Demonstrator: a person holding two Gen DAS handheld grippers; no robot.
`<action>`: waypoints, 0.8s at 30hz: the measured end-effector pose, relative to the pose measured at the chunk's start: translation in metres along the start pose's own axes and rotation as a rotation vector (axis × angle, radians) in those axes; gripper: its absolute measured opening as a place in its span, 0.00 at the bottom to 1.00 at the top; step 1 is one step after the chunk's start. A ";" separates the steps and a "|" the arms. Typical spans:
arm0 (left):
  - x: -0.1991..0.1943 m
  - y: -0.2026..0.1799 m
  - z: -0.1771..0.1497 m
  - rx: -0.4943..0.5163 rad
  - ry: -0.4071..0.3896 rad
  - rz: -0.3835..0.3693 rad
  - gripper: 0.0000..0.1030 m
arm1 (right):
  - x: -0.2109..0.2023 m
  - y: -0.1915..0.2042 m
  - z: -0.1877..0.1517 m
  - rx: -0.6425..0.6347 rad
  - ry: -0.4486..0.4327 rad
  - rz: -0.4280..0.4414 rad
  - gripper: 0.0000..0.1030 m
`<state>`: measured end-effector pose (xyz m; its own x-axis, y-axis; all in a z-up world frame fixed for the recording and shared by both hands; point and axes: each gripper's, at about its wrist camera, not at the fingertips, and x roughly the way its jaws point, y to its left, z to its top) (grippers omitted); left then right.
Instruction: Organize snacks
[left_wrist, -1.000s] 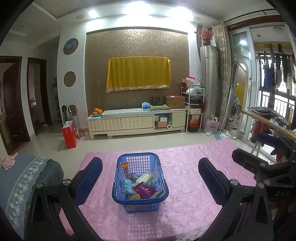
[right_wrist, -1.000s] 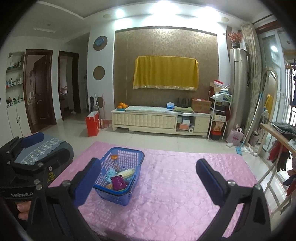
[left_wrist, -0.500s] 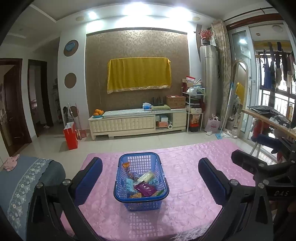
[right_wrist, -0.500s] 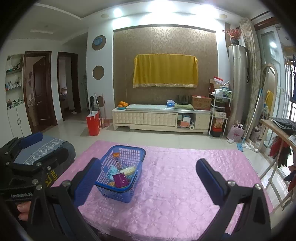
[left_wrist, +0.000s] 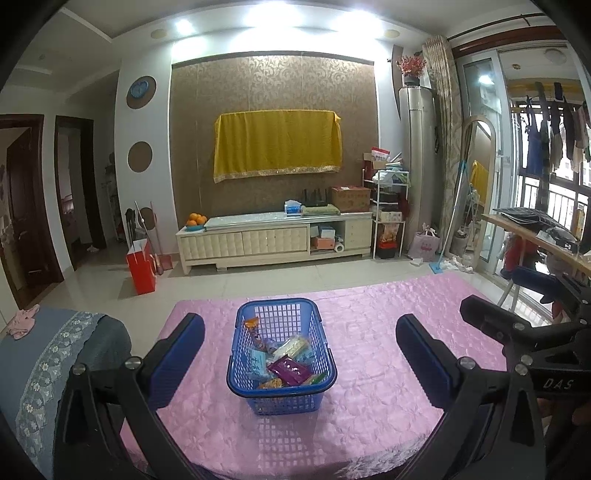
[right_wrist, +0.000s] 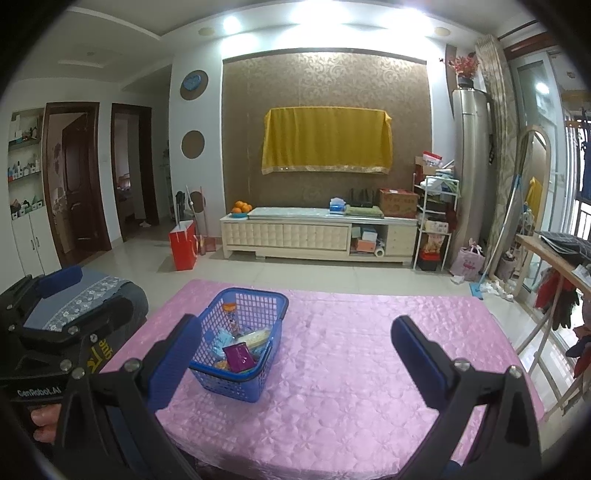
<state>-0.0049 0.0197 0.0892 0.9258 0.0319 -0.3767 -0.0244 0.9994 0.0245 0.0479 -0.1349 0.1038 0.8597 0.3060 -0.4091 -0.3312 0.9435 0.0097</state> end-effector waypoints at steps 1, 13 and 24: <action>0.001 0.000 0.000 0.002 0.001 0.001 1.00 | 0.000 0.000 -0.001 0.002 0.001 -0.001 1.00; 0.000 0.003 -0.001 -0.009 0.011 -0.009 1.00 | -0.001 0.003 0.000 -0.001 -0.002 -0.004 1.00; 0.001 0.005 -0.003 -0.014 0.021 -0.004 1.00 | -0.001 0.004 -0.001 0.002 0.000 -0.007 1.00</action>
<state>-0.0052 0.0246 0.0856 0.9177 0.0281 -0.3962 -0.0260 0.9996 0.0106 0.0451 -0.1321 0.1034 0.8618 0.2994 -0.4094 -0.3244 0.9459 0.0089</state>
